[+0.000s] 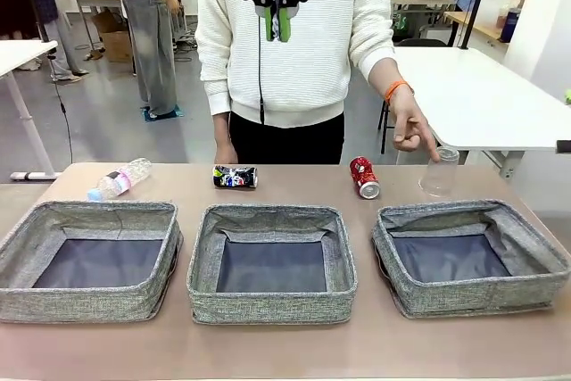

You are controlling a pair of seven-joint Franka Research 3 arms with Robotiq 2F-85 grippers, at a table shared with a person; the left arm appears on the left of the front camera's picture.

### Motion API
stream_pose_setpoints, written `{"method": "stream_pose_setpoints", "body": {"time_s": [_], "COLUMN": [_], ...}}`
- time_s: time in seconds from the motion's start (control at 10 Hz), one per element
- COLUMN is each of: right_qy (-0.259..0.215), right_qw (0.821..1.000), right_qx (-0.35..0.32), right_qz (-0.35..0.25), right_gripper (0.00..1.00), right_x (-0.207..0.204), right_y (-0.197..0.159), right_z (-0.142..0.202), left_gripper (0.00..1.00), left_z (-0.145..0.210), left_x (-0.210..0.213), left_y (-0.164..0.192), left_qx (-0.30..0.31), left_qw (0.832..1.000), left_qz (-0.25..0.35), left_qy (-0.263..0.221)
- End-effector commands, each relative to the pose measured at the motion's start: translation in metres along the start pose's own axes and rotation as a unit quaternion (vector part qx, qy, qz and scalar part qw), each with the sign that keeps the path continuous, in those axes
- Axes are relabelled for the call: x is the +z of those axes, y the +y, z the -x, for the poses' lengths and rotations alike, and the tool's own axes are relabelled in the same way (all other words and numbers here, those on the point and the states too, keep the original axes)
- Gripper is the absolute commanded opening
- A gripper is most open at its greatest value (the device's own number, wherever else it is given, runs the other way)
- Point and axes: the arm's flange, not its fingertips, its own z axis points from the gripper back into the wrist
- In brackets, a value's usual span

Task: Sort the waste into the appropriate baskets.
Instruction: Place the picked waste into the Fabric basket indicated by the person.

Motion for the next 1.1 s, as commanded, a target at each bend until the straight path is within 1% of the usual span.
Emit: {"method": "stream_pose_setpoints", "body": {"time_s": [0.0,0.1,0.2,0.3,0.4,0.5,0.6,0.7,0.8,0.9,1.0], "right_qy": [-0.007,0.000,0.022,-0.009,-0.065,-0.098,-0.141,-0.174,-0.115,-0.115,-0.115], "right_qw": [1.000,1.000,0.999,0.998,0.994,0.990,0.982,0.971,0.989,0.989,0.989], "right_qx": [0.013,0.000,-0.036,-0.061,-0.078,-0.098,-0.116,-0.121,-0.096,-0.096,-0.096], "right_qz": [-0.013,0.000,0.020,0.026,0.029,-0.015,-0.056,-0.112,-0.001,-0.001,-0.001], "right_gripper": [1.00,1.00,1.00,1.00,1.00,1.00,1.00,1.00,1.00,1.00,1.00], "right_x": [-0.002,0.000,0.006,0.039,0.090,0.146,0.183,0.210,0.149,0.149,0.149], "right_y": [0.000,0.000,-0.015,-0.031,-0.041,-0.049,-0.059,-0.067,-0.058,-0.058,-0.058], "right_z": [-0.002,0.000,-0.002,-0.009,-0.014,-0.012,-0.002,0.011,0.008,0.008,0.008], "left_gripper": [0.10,0.10,0.10,0.10,0.10,0.10,0.10,0.10,0.10,0.10,0.10], "left_z": [0.005,0.000,0.001,0.002,-0.003,-0.014,-0.026,-0.038,-0.051,-0.061,-0.064], "left_x": [0.000,0.000,-0.028,-0.076,-0.124,-0.167,-0.199,-0.224,-0.249,-0.276,-0.294], "left_y": [0.004,0.000,-0.009,-0.021,-0.036,-0.050,-0.071,-0.104,-0.141,-0.183,-0.208], "left_qx": [0.001,0.000,0.002,-0.015,-0.031,-0.037,-0.038,-0.060,-0.098,-0.140,-0.166], "left_qw": [1.000,1.000,1.000,0.998,0.991,0.977,0.962,0.951,0.948,0.942,0.942], "left_qz": [-0.005,0.000,0.007,0.037,0.104,0.172,0.230,0.269,0.280,0.299,0.291], "left_qy": [-0.011,0.000,-0.017,-0.040,-0.075,-0.119,-0.144,-0.142,-0.112,-0.053,-0.017]}}
